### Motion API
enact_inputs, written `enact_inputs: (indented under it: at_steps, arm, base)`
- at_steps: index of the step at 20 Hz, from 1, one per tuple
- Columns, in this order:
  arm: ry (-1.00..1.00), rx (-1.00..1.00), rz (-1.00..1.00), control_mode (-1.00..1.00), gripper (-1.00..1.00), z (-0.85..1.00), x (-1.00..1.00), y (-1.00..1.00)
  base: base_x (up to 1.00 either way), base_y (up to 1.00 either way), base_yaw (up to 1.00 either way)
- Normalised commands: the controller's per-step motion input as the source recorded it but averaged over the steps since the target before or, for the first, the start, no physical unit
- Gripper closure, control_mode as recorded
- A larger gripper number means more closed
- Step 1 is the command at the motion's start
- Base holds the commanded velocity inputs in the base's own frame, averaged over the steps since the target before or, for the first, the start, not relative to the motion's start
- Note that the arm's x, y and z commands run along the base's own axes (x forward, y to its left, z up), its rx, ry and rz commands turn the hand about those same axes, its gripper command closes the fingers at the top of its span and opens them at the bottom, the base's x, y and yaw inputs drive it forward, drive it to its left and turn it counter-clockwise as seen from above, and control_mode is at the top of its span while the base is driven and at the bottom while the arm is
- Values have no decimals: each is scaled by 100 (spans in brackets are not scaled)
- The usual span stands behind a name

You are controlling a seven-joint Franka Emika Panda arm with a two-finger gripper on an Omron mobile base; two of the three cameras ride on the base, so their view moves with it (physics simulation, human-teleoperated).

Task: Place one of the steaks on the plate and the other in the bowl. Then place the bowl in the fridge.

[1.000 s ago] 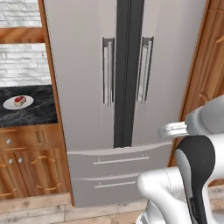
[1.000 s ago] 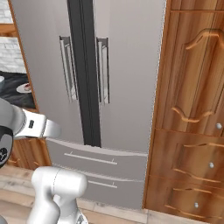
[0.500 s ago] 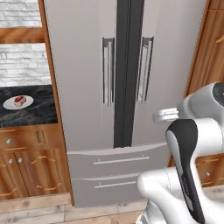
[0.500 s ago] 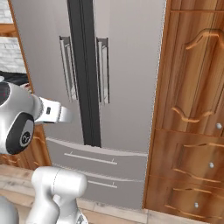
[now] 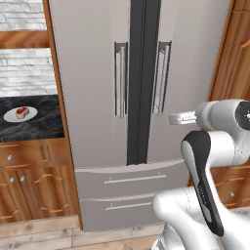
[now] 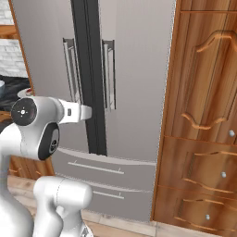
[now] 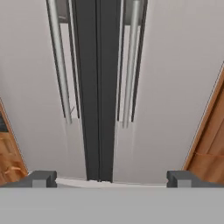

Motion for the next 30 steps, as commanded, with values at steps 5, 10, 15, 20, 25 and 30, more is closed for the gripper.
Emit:
enact_inputs:
  at_steps: [5, 10, 15, 20, 25, 30]
  arm:
    - [-19, 0, 0, -100, -100, 3, 40, -18]
    - [-19, 0, 0, -100, -100, 1, 46, -11]
    - [-10, 0, 0, -100, -100, 0, 49, -5]
    - [0, 0, 0, -100, -100, 0, 47, -5]
    - [0, 0, 0, -100, -100, 0, 43, -10]
    - [0, 0, 0, -100, -100, 0, 49, 0]
  base:
    - [0, 0, 0]
    - [0, 0, 0]
    - [0, 0, 0]
    - [0, 0, 0]
    - [0, 0, 0]
    - [0, 0, 0]
